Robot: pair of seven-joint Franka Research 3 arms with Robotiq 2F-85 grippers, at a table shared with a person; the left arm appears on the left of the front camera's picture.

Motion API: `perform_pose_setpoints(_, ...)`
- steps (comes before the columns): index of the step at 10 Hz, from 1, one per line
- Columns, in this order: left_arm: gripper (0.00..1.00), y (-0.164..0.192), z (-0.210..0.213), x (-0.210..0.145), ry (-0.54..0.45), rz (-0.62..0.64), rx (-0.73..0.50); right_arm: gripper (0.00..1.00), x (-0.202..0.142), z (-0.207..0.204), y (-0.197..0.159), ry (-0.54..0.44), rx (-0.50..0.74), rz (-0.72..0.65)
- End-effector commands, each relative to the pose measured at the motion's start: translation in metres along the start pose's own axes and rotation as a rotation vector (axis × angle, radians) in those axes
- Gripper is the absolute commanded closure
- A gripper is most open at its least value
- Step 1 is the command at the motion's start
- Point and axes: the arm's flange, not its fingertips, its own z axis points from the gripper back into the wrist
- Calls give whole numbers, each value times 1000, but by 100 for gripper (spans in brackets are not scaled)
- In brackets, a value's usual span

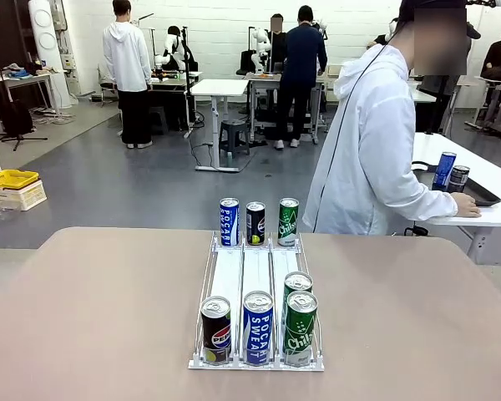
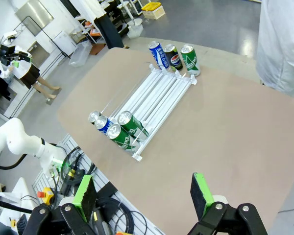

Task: Retrieve and hand over the desired beverage to the person.
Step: Place the picked can on the Handle tray extended by the person.

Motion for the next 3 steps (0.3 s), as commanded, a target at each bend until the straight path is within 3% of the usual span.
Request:
perform_pose_setpoints(1, 0, 1, 0, -3, 10, -6, 9, 0, 1, -2, 0, -17, 26, 13)
perform_pose_setpoints(3, 0, 1, 0, -3, 10, -6, 9, 0, 1, -2, 0, -17, 26, 13)
